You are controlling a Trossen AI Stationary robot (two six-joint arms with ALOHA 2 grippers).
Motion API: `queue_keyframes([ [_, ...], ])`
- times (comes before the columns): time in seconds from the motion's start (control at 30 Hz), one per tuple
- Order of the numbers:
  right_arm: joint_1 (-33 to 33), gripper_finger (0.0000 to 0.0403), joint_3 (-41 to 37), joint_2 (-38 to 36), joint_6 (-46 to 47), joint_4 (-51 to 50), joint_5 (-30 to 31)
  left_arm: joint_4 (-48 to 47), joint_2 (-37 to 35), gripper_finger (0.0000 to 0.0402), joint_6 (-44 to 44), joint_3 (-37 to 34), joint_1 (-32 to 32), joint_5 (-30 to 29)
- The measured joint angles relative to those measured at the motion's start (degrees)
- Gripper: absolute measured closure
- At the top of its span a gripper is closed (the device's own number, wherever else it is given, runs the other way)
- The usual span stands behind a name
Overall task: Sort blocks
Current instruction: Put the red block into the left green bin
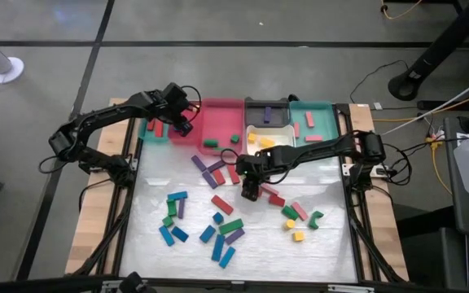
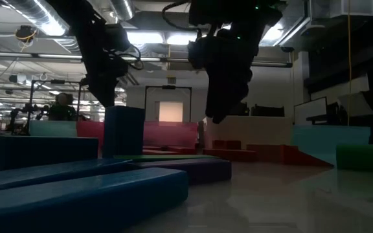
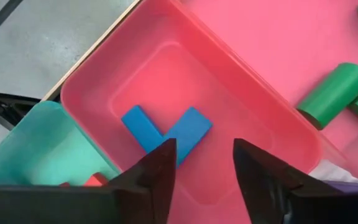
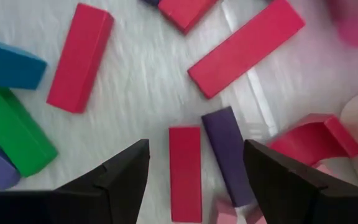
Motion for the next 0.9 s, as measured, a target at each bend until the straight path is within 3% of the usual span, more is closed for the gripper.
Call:
queue_keyframes([
  [0.17,0.00,0.0146,0.07,0.50,0.04,-3.10,-0.22,-0.19,0.00,0.0236,-0.90,0.00,-0.06,0.02],
  [0.37,0.38,0.0146,-0.11,1.97,2.26,-3.93,-4.58,-0.33,0.00,0.0242,-1.07,0.00,-0.16,0.19],
  [0.9,3.11,0.0148,-0.03,8.45,2.68,-3.61,-1.40,-0.31,-0.09,0.0245,-1.12,0.00,-2.35,0.44],
])
